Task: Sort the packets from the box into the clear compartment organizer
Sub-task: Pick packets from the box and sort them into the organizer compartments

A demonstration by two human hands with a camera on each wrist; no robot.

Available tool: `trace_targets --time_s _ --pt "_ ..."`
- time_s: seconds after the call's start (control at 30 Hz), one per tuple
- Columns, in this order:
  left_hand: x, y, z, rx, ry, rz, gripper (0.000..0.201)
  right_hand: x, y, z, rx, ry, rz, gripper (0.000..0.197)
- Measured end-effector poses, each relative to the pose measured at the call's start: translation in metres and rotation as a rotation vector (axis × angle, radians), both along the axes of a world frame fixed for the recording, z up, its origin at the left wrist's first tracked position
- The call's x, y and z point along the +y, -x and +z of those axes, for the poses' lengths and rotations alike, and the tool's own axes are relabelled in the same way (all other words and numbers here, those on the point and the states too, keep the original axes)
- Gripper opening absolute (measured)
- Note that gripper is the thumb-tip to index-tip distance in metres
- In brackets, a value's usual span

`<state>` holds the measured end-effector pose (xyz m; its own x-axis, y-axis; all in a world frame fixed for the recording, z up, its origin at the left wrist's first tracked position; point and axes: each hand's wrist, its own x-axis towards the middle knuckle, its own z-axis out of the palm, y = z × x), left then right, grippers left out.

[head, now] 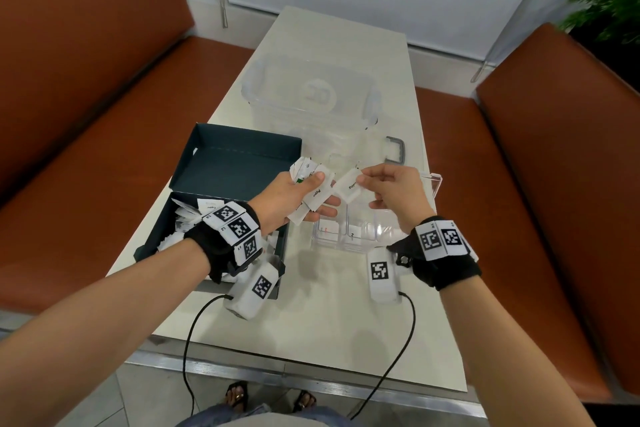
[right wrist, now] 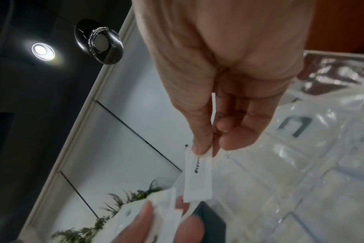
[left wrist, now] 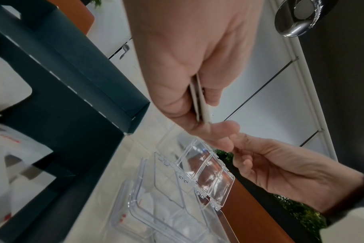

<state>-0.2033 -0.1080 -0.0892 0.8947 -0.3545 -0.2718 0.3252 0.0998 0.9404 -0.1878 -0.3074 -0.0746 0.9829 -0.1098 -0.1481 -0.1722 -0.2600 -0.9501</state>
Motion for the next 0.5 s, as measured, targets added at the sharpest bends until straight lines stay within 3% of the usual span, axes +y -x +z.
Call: trace_targets --time_s 0.13,0.3,0.5 --pt "-0.001 -0.001 -0.001 -0.001 -0.012 0.009 0.035 -0.025 -0.013 -0.006 -0.002 0.275 -0.002 0.009" --pt "-0.005 -0.001 -0.002 0.005 -0.005 0.015 0.034 -0.023 -0.021 -0.033 0.15 0.669 0.156 0.007" --pt "-0.003 -0.002 -0.004 0.008 -0.007 0.005 0.032 -0.004 -0.02 -0.051 0.28 0.934 0.237 0.011"
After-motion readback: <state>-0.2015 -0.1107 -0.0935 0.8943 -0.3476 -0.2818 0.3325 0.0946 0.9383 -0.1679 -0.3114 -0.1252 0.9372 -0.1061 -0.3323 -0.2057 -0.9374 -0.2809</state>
